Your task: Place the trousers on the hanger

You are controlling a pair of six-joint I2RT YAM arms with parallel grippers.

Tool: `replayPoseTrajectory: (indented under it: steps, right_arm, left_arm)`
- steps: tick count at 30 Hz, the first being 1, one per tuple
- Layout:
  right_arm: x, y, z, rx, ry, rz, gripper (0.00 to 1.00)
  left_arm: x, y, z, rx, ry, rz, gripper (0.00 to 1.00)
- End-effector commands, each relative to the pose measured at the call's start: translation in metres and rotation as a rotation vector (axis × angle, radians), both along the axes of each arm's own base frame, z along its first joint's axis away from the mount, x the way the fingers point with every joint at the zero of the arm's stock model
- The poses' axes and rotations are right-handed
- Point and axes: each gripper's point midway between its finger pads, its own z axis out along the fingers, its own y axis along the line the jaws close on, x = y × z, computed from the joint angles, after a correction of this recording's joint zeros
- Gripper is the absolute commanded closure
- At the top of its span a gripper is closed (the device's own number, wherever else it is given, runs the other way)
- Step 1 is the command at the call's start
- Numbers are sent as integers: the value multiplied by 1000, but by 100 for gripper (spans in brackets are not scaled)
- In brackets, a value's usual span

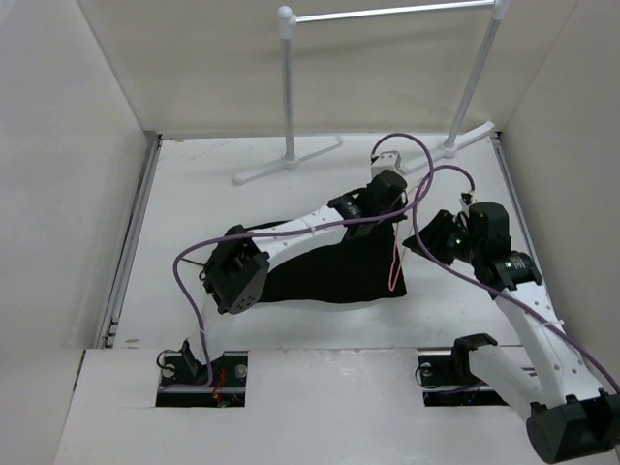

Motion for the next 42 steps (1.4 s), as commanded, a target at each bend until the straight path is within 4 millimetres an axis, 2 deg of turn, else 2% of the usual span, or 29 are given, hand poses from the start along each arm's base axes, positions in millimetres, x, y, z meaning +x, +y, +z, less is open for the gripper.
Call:
replayPoseTrajectory:
  steps: [1, 4, 6, 9, 11, 15, 17, 21, 24, 30, 36, 37, 38, 39, 40, 42]
  right_arm:
    - [-4, -21, 4, -65, -26, -69, 58]
    - [2, -34, -7, -77, 5, -135, 78]
    - [10, -33, -13, -74, 12, -144, 86]
    - [30, -29, -28, -70, 28, -157, 89]
    - [42, -27, -35, -72, 30, -161, 86]
    - [73, -23, -50, -68, 22, -167, 71]
    - [87, -21, -60, -77, 15, -166, 68]
    - [102, -24, -96, -107, 61, -188, 59]
    - [104, -23, -115, -120, 91, -188, 57]
    - [92, -3, -149, -145, 163, -131, 50]
    - [80, 11, -166, -102, 210, -97, 49]
    - [78, 12, -167, -96, 215, -93, 55]
    - [78, 14, -166, -82, 215, -85, 69]
    - [77, 16, -163, -65, 211, -86, 79]
    - [80, 15, -157, -46, 195, -97, 85]
    - [86, 10, -140, -17, 152, -124, 91]
  left_arm:
    - [3, 5, 54, -150, -88, 112, 100]
    - [0, 11, 43, -158, -92, 185, 100]
    - [-3, 16, 34, -151, -97, 224, 100]
    - [-7, 22, 15, -142, -82, 261, 100]
    - [-10, 25, 0, -149, -59, 282, 100]
    - [-18, 26, -25, -170, -6, 312, 100]
    - [-21, 25, -34, -180, 9, 326, 100]
    - [-25, 21, -48, -181, 22, 344, 100]
    - [-26, 18, -52, -179, 18, 362, 100]
    - [-29, 24, -66, -137, 12, 382, 100]
    - [-33, 34, -78, -111, 20, 395, 100]
    - [-34, 35, -80, -109, 22, 396, 100]
    - [-34, 36, -81, -109, 23, 396, 100]
    - [-34, 38, -82, -106, 23, 399, 100]
    - [-34, 40, -80, -107, 21, 402, 100]
    - [-35, 45, -77, -105, 18, 405, 100]
